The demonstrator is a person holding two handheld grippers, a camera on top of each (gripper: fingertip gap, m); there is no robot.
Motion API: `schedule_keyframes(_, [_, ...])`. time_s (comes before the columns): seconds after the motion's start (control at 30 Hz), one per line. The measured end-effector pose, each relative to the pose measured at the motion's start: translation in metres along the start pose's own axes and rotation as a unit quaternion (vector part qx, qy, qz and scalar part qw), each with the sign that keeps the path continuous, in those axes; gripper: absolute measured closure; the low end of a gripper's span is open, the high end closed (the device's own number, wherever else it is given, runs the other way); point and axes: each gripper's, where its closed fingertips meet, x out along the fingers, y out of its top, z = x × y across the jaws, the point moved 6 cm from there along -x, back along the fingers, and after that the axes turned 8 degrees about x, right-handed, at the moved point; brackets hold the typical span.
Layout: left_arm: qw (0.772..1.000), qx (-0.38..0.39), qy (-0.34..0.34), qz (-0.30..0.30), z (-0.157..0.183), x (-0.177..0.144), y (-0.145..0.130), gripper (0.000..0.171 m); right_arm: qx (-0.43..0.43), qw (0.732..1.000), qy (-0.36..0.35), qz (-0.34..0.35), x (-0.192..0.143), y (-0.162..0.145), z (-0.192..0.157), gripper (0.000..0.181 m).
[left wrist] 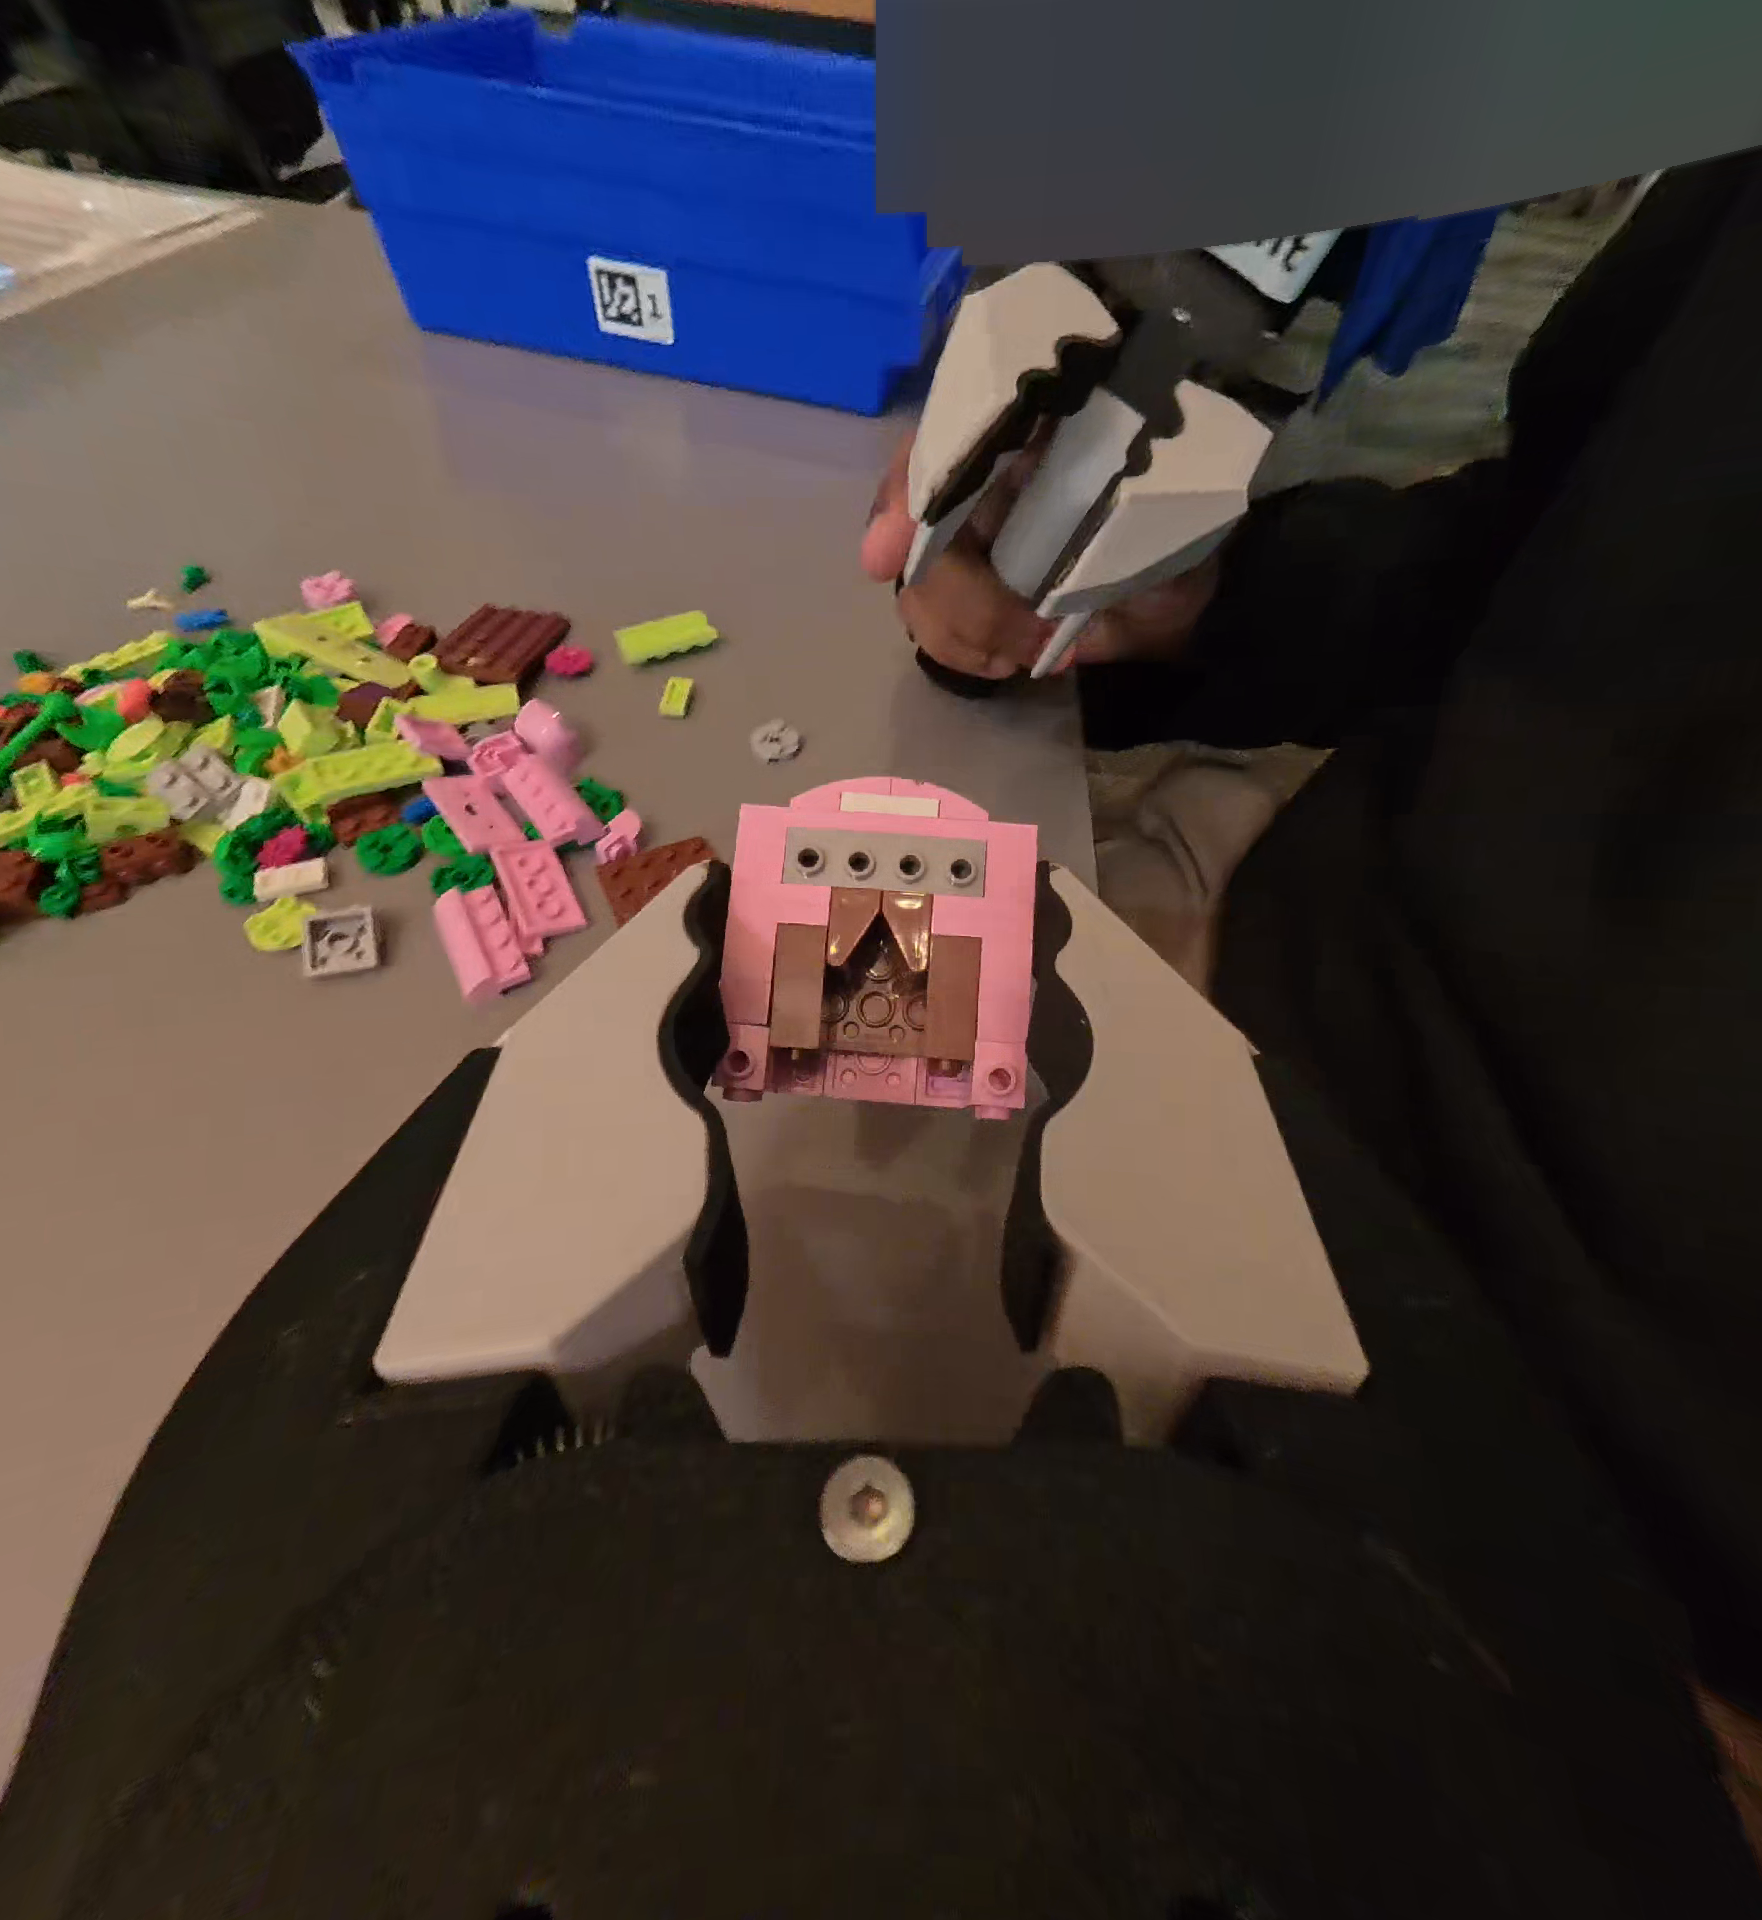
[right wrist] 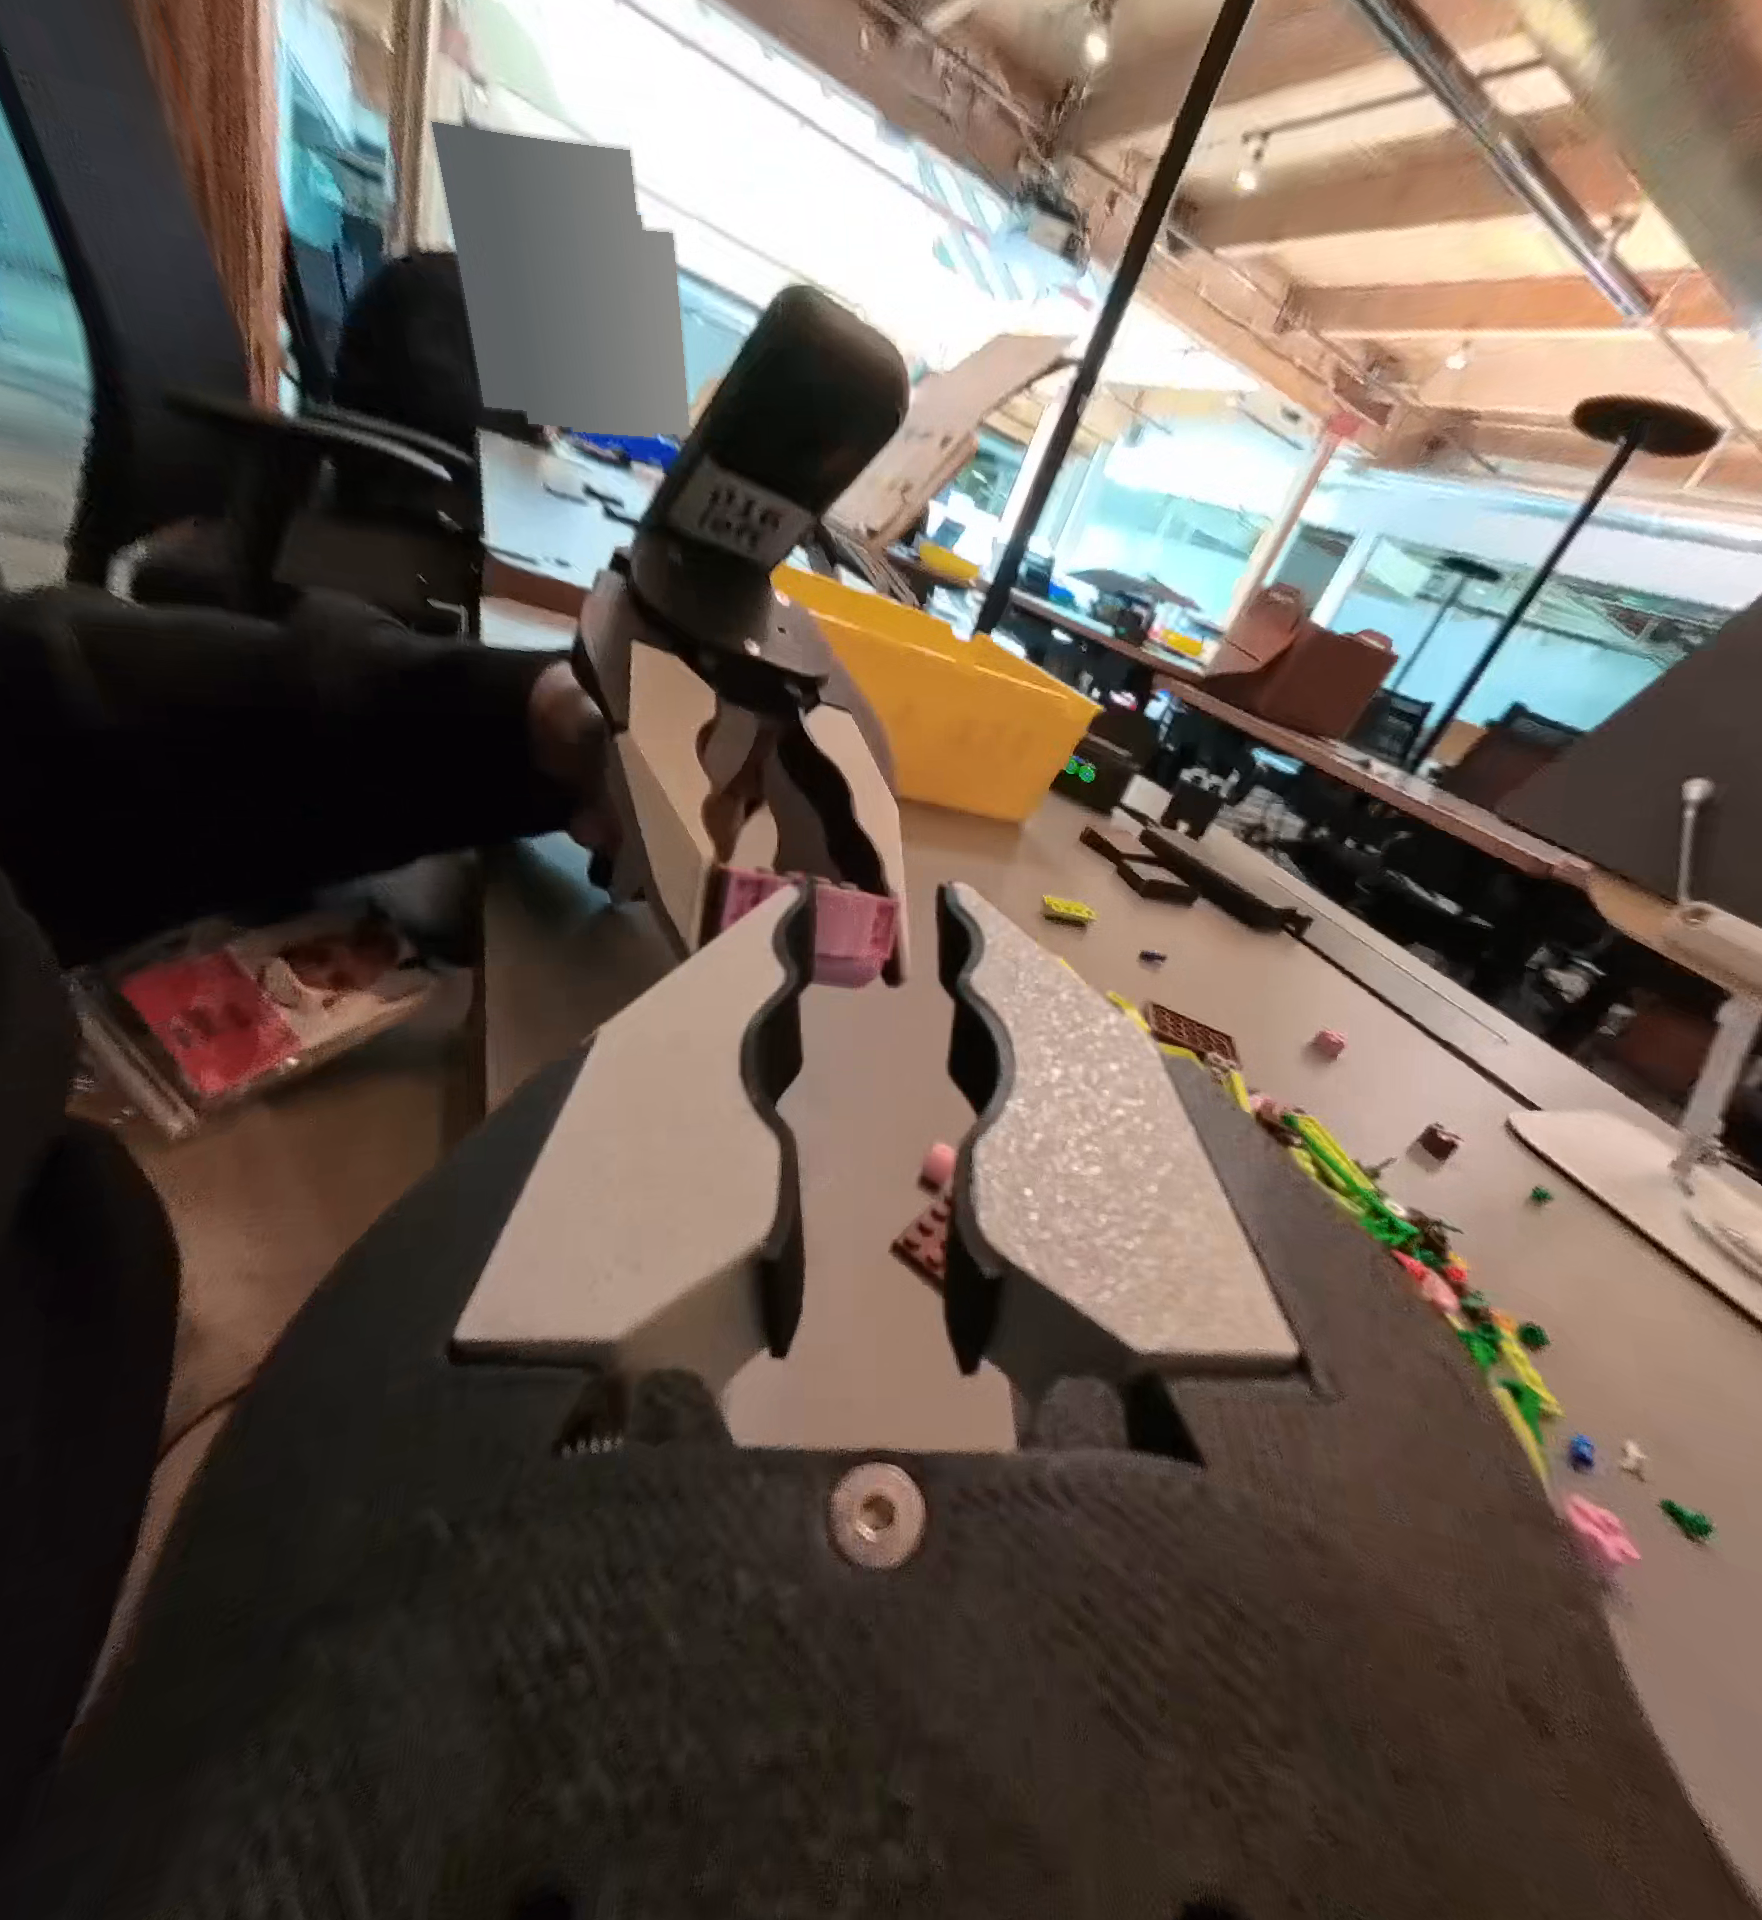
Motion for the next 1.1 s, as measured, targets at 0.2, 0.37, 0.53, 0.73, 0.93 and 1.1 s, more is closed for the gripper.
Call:
schedule_keyframes(0.2, [0.999, 0.035, -0.012, 0.002, 0.011, 0.013, 0.006, 0.115, 0.116, 0.985, 0.097, -0.083, 0.006, -0.006, -0.004, 0.13])
schedule_keyframes(0.37, [0.999, 0.04, -0.034, 0.008, 0.017, 0.021, 0.009, 0.115, 0.125, 0.979, 0.12, -0.111, 0.011, -0.011, -0.007, 0.14])
schedule_keyframes(0.53, [0.998, 0.04, -0.04, 0.017, 0.019, 0.021, 0.011, 0.116, 0.149, 0.971, 0.145, -0.114, 0.01, -0.011, -0.005, 0.151])
schedule_keyframes(0.73, [0.999, 0.028, -0.042, 0.008, 0.018, 0.021, 0.009, 0.117, 0.133, 0.972, 0.136, -0.137, 0.012, -0.016, -0.006, 0.153])
schedule_keyframes(0.93, [0.999, 0.024, -0.045, -0.009, 0.018, 0.022, 0.006, 0.117, 0.126, 0.972, 0.138, -0.146, 0.013, -0.017, -0.007, 0.153])
schedule_keyframes(1.1, [0.999, 0.033, -0.02, -0.018, 0.015, 0.022, 0.005, 0.116, 0.136, 0.97, 0.133, -0.149, 0.013, -0.018, -0.004, 0.155])
